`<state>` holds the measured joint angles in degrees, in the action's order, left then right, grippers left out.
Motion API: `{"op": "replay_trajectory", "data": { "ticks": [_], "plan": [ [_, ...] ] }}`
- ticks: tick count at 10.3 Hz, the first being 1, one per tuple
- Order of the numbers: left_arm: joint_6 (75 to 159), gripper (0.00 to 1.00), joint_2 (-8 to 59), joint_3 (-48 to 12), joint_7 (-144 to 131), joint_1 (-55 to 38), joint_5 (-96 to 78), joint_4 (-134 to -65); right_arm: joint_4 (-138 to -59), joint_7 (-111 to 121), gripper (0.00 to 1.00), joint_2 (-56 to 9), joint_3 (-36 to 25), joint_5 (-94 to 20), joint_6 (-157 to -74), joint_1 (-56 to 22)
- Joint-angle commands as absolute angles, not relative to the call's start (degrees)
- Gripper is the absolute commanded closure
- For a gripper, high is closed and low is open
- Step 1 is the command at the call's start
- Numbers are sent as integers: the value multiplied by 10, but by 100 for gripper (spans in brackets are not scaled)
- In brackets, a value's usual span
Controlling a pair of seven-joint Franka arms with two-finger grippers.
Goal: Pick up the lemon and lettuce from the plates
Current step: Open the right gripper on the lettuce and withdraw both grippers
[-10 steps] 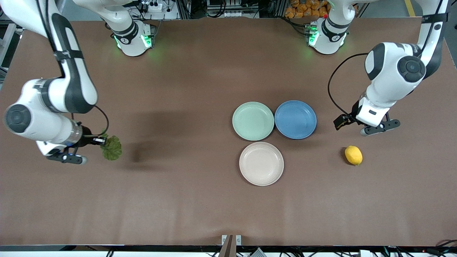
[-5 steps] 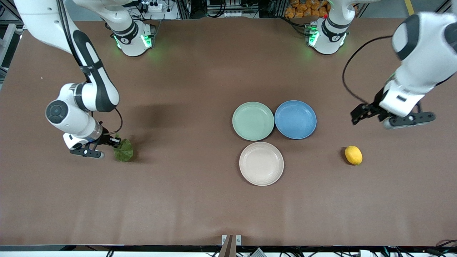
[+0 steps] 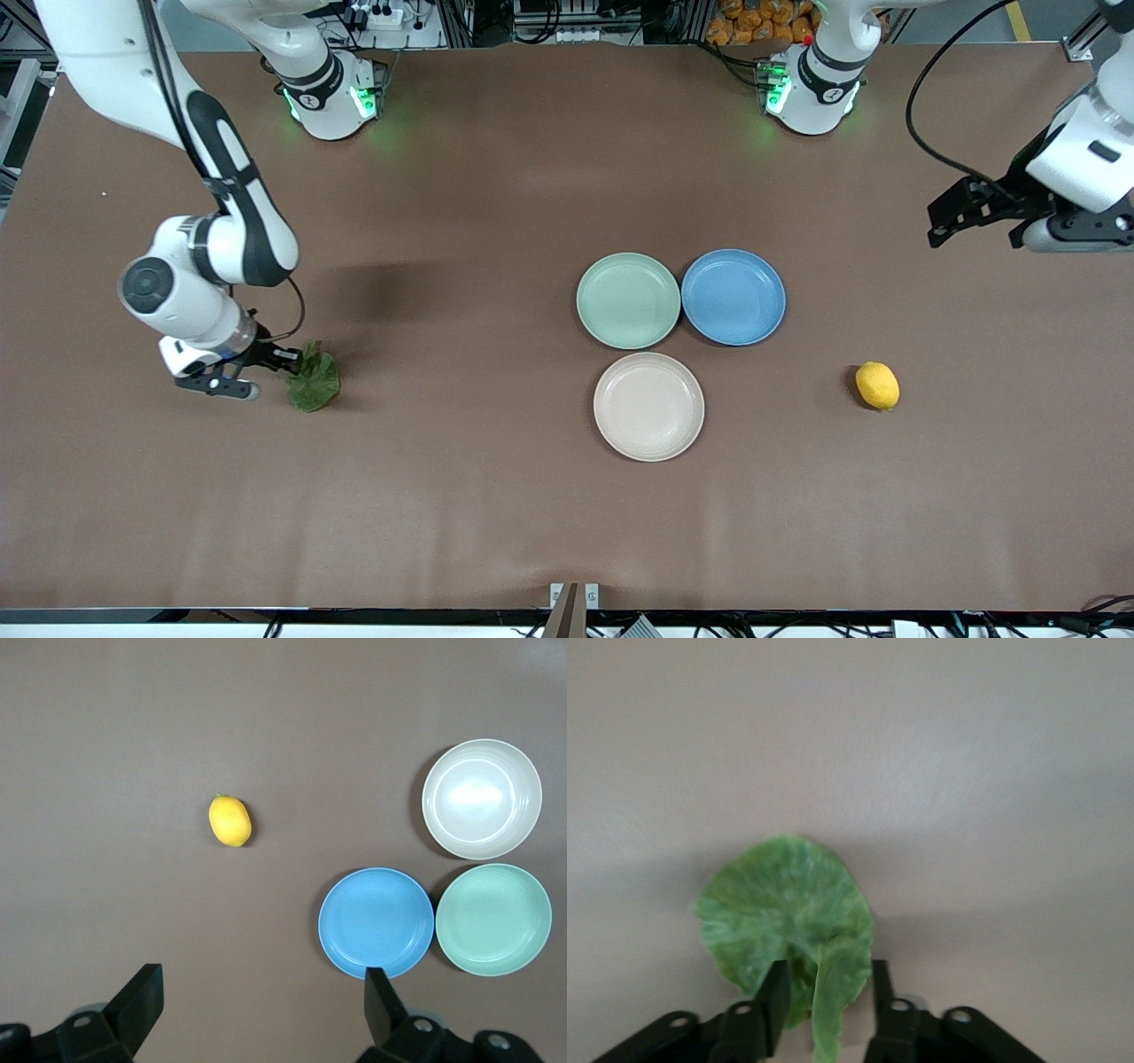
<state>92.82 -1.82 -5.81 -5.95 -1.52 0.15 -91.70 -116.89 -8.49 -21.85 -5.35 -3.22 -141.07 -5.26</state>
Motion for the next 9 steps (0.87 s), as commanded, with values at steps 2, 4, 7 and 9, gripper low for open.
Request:
{"op": "replay_trajectory", "data": {
  "ticks": [2,4,7,9],
  "plan": [
    [850,0,-4,-49,-8,-14,-9,-844,-1072,-77,0,-166,-52,-31,-1268,-31],
    [847,0,-4,-41,6,-15,-5,-842,-1034,-66,0,-143,-52,-31,-1216,-22],
    [844,0,-8,-42,8,-15,-3,-842,-967,-67,0,-109,-51,-32,-1128,-22],
    [842,0,-10,-43,8,-16,-3,-842,-913,-66,0,-107,-50,-32,-1066,-23]
  ]
}}
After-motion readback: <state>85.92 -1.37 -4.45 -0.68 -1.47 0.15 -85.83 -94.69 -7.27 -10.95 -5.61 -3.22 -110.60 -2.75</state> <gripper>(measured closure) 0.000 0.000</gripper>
